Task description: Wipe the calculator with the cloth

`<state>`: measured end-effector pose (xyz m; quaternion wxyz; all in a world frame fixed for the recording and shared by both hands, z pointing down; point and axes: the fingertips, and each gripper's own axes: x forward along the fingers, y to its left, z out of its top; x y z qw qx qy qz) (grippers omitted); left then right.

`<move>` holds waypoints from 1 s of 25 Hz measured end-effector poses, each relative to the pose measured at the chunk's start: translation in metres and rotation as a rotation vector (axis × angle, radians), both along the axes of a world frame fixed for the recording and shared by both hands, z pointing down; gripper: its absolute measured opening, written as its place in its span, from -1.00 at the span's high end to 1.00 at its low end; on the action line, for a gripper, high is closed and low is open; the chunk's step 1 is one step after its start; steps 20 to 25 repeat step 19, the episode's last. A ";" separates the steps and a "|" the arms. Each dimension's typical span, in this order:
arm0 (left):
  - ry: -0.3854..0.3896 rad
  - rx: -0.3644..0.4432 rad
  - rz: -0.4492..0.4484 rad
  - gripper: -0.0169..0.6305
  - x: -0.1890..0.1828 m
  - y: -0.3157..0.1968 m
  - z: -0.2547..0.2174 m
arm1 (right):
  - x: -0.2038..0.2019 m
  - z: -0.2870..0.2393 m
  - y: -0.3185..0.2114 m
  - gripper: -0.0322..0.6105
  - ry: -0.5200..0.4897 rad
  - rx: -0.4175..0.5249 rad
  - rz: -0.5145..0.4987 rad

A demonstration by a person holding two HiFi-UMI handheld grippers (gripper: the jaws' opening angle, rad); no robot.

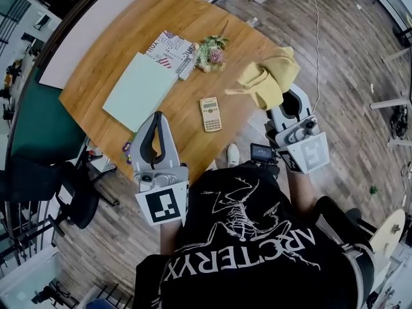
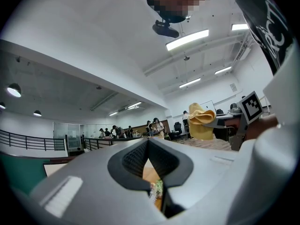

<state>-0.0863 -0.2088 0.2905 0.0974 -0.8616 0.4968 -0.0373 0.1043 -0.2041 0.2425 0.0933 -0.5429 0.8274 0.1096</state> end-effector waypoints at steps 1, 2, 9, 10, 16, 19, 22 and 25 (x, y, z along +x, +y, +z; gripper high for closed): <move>0.001 0.001 -0.002 0.92 -0.001 0.000 0.000 | -0.001 0.000 0.000 0.73 0.003 0.002 -0.002; 0.002 0.000 -0.004 0.92 -0.001 0.000 0.000 | -0.001 0.000 0.000 0.73 0.006 0.002 -0.004; 0.008 -0.005 -0.007 0.92 0.001 -0.002 0.004 | 0.011 0.035 0.006 0.73 0.015 -0.039 0.024; 0.007 -0.008 -0.007 0.92 0.001 -0.002 0.005 | 0.013 0.038 0.007 0.73 0.019 -0.045 0.030; 0.009 -0.006 -0.013 0.92 0.002 -0.003 0.003 | -0.001 0.008 0.001 0.73 0.014 -0.014 -0.009; 0.003 -0.006 -0.015 0.92 0.004 -0.005 0.004 | 0.005 0.020 0.002 0.73 0.016 -0.024 -0.002; 0.003 -0.006 -0.015 0.92 0.004 -0.005 0.004 | 0.005 0.020 0.002 0.73 0.016 -0.024 -0.002; 0.003 -0.006 -0.015 0.92 0.004 -0.005 0.004 | 0.005 0.020 0.002 0.73 0.016 -0.024 -0.002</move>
